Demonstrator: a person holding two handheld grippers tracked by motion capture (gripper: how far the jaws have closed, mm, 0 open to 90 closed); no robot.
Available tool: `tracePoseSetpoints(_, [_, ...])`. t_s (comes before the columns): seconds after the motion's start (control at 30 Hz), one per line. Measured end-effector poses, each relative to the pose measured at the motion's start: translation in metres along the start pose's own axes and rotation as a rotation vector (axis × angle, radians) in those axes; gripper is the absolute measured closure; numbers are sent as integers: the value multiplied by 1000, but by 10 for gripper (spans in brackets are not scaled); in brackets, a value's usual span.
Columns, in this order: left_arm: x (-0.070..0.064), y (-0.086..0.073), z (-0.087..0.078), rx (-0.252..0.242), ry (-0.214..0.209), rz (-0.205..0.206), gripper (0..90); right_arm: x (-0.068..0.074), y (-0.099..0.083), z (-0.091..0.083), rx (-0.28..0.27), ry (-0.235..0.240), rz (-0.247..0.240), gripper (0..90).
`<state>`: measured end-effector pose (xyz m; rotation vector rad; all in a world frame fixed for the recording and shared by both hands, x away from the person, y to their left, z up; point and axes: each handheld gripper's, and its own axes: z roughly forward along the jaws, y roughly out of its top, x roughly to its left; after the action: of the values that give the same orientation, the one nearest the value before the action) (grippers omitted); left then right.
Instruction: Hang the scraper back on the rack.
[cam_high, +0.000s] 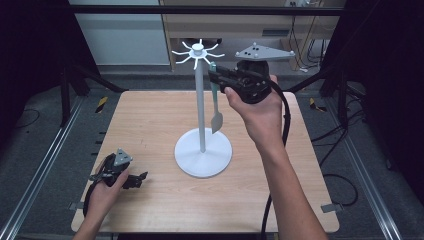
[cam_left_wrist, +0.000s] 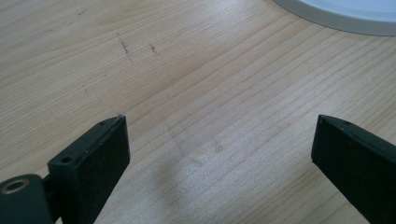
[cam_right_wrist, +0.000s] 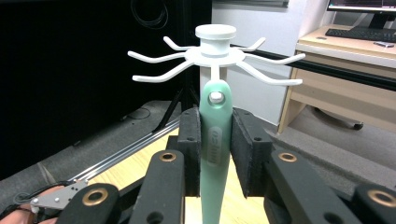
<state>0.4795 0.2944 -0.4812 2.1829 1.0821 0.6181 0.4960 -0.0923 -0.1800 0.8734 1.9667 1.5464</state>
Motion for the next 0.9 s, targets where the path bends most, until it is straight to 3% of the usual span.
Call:
tracePoseSetpoints(0.77, [0, 0, 0, 1, -1, 1, 41, 2, -3, 4, -19, -14, -3, 739])
tracePoseSetpoints(0.9, [0, 0, 0, 2, -1, 1, 41, 1, -5, 1, -29, -18, 3, 687])
